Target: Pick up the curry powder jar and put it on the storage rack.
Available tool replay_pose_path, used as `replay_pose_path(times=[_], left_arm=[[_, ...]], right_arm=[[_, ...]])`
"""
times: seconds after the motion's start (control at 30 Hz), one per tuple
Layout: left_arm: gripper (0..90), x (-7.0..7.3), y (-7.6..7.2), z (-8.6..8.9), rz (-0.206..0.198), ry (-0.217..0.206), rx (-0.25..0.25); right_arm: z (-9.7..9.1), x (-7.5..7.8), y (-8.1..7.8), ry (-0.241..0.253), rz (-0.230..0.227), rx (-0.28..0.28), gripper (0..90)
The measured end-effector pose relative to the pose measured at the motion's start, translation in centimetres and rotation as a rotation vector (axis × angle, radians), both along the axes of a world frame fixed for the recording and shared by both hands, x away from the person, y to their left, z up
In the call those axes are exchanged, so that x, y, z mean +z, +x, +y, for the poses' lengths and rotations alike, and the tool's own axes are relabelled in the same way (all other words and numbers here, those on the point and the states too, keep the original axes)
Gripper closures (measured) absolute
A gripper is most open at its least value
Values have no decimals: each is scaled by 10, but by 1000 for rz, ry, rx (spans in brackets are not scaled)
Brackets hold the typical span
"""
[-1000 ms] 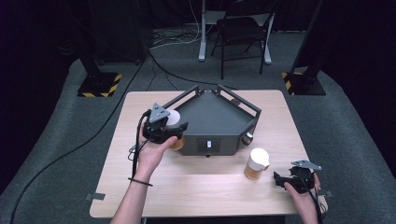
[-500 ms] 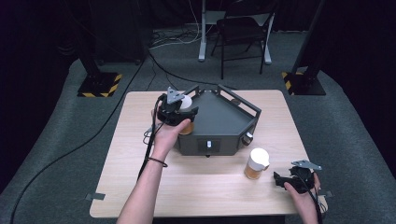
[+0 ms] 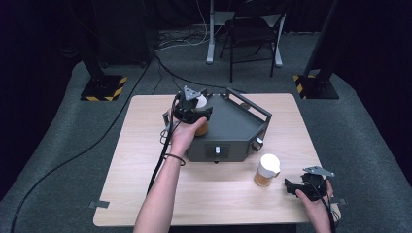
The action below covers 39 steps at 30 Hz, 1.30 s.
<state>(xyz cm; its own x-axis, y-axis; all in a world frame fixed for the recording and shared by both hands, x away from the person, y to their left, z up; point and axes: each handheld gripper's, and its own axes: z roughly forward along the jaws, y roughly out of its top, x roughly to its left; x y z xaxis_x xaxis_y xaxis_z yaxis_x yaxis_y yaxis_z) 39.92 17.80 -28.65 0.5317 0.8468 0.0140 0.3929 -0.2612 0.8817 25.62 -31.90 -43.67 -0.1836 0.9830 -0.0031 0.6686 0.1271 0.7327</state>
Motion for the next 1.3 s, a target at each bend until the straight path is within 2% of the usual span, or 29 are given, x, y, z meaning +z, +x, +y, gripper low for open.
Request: replay_pose_path(times=[0.23, 0.33, 0.6, 0.73, 0.8, 0.9, 0.97, 1.0, 1.07, 1.1, 1.17, 1.23, 1.3], left_arm=[[363, -1, 6, 0, 26, -18, 7], [356, 2, 6, 0, 41, -11, 10], [157, 8, 2, 10, 54, -23, 14], [114, 15, -8, 19, 48, -7, -6], [104, 18, -15, 26, 36, -15, -18], [55, 23, -19, 37, 47, -19, -47], [47, 23, -33, 44, 3, 9, -44], [41, 23, -33, 44, 3, 9, -44], [36, 19, -43, 59, -3, -5, -59], [29, 19, -43, 59, -3, -5, -59], [26, 16, -53, 62, -15, 21, -50], [24, 11, -62, 70, -25, 21, -52], [23, 2, -74, 85, -27, -6, -57]], right_arm=[[0, 0, 0, 0, 0, 0, 0], [0, 0, 0, 0, 0, 0, 0], [0, 0, 0, 0, 0, 0, 0], [0, 0, 0, 0, 0, 0, 0], [0, 0, 0, 0, 0, 0, 0], [0, 0, 0, 0, 0, 0, 0], [0, 0, 0, 0, 0, 0, 0], [0, 0, 0, 0, 0, 0, 0], [0, 0, 0, 0, 0, 0, 0], [0, 0, 0, 0, 0, 0, 0], [0, 0, 0, -1, -1, 1, 0], [0, 0, 0, -1, -1, 1, 0], [0, 0, 0, -1, -1, 1, 0]])
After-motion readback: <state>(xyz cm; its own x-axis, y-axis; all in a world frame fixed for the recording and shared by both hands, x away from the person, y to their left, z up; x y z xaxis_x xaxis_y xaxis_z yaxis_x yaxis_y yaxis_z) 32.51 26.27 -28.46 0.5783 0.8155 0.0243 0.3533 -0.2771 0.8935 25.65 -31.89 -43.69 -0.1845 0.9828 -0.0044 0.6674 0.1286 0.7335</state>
